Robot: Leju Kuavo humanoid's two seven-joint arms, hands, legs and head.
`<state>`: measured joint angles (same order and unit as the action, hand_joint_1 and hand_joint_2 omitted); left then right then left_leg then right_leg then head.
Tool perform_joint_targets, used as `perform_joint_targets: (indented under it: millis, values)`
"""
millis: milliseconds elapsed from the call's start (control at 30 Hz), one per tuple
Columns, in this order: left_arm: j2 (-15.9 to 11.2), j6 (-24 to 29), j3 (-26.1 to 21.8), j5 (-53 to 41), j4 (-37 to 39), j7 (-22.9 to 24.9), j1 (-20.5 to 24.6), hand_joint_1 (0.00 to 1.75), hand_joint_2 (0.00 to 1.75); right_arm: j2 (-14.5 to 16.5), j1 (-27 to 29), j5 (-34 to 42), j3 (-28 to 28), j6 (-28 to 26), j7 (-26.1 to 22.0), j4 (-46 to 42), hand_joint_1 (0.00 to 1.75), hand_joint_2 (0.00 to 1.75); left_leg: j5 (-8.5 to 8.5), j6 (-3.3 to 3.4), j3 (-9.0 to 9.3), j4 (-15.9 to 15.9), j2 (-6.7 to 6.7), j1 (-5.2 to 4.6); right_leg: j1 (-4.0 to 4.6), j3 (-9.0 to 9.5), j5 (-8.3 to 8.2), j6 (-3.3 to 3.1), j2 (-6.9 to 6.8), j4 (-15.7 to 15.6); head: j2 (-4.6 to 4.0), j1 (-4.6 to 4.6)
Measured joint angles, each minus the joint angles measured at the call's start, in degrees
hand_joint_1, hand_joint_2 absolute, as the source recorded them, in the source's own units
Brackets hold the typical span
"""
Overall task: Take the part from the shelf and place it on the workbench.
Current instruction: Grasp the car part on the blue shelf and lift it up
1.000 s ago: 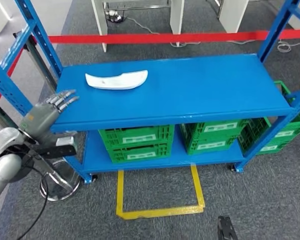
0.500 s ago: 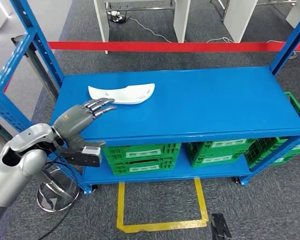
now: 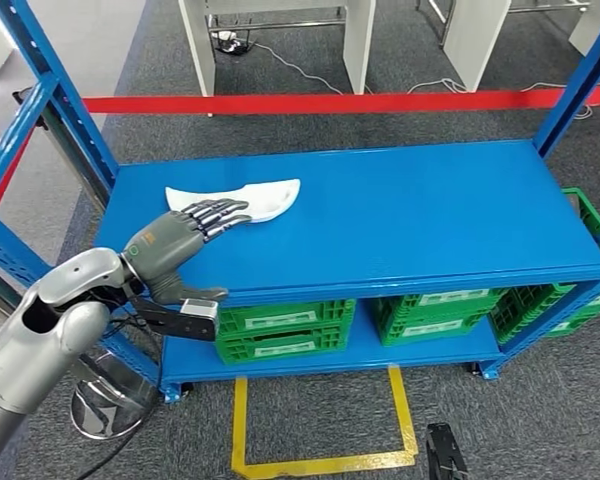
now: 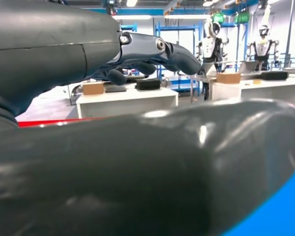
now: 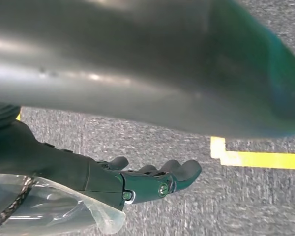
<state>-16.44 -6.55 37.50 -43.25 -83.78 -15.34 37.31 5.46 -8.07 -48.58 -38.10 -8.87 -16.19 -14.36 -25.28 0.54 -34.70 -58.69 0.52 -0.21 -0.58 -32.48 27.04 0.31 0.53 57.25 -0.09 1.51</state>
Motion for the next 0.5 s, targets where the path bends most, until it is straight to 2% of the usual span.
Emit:
perform_joint_targets:
  millis: [33,100,133,167,267,300,333,367,400,433,467,500]
  values:
    - [0.0,0.0,0.1,0.0,0.0,0.0,0.1,0.00,0.00,0.0,0.0,0.0,0.0,0.0,0.0,0.0,0.00,0.00,-0.30,0.29,0.04,0.3,0.00,-0.17,0.03,-0.08,0.07,0.27,-0.02,0.0,0.00,0.01]
    - [0.1,0.0,0.2,0.0,0.0,0.0,0.3,0.00,0.00,0.0,0.0,0.0,0.0,0.0,0.0,0.0,0.00,0.00,0.38,0.81,0.21,0.9,-0.03,-0.04,0.06,-0.28,0.40,0.88,-0.05,0.2,0.00,0.07]
    - [0.1,0.1,0.2,0.0,0.0,0.0,0.3,0.00,0.00,0.0,0.0,0.0,0.0,0.0,0.1,0.0,0.00,0.00,0.56,1.04,0.38,1.2,-0.08,0.10,0.06,-0.73,1.07,1.16,-0.07,1.0,0.00,0.09]
    - [0.1,0.1,0.2,0.0,0.0,0.0,0.4,0.00,0.00,0.0,0.0,0.0,0.0,0.0,0.1,0.0,0.00,0.00,0.73,1.25,0.51,1.5,-0.13,0.26,0.03,-1.69,2.27,1.41,-0.10,2.9,0.00,0.18]
    - [0.3,0.1,0.3,0.0,0.0,0.0,0.3,0.00,0.00,0.0,0.0,0.0,0.1,0.0,0.1,0.0,0.00,0.00,0.75,1.51,0.48,1.6,-0.18,0.31,-0.15,-6.88,7.07,1.90,-0.17,13.3,0.00,0.31]
    - [0.3,0.1,0.5,0.1,0.0,0.0,0.2,0.00,0.00,0.0,0.1,0.0,0.1,0.0,0.2,0.0,0.00,0.00,0.73,1.52,0.45,1.6,-0.17,0.29,-0.17,-8.03,7.46,2.01,-0.18,15.4,0.00,0.29]
    - [0.3,0.1,0.6,0.1,0.0,0.0,0.1,0.00,0.00,0.0,0.1,0.0,0.1,0.0,0.2,0.0,0.00,0.00,0.71,1.50,0.45,1.5,-0.16,0.29,-0.17,-8.17,6.76,2.07,-0.19,15.4,0.00,0.31]
    - [0.3,0.2,0.6,0.1,0.1,0.0,0.0,0.00,0.00,0.0,0.1,0.0,0.1,0.0,0.2,0.0,0.00,0.00,0.66,1.43,0.48,1.5,-0.14,0.33,-0.19,-7.17,5.01,2.09,-0.21,13.1,0.00,0.31]
    - [0.2,0.2,0.7,0.1,0.1,0.0,0.0,0.00,0.00,0.0,0.1,0.0,0.1,0.0,0.2,0.0,0.00,0.00,0.56,1.28,0.52,1.4,-0.11,0.38,-0.23,-5.35,2.84,2.08,-0.23,9.2,0.00,0.31]
    - [0.2,0.2,0.7,0.1,0.1,0.1,0.0,0.00,0.00,0.0,0.0,0.0,0.1,0.0,0.2,0.0,0.00,0.00,0.42,1.04,0.47,1.2,-0.08,0.29,-0.22,-3.38,1.35,2.06,-0.24,5.4,0.00,0.34]
    - [0.2,0.2,0.7,0.2,0.1,0.1,0.0,0.00,0.00,0.0,-0.1,0.0,0.1,0.0,0.1,0.0,0.00,0.00,0.30,0.79,0.33,0.9,-0.04,0.19,-0.23,-1.86,0.40,1.87,-0.18,2.5,0.00,0.32]
    - [0.1,0.2,0.6,0.3,0.2,0.1,0.0,0.00,0.00,0.1,-0.1,0.0,0.1,0.0,0.1,0.0,0.00,0.00,0.25,0.54,0.17,0.7,-0.02,0.07,-0.21,-1.04,0.21,1.65,-0.13,1.0,0.00,0.31]
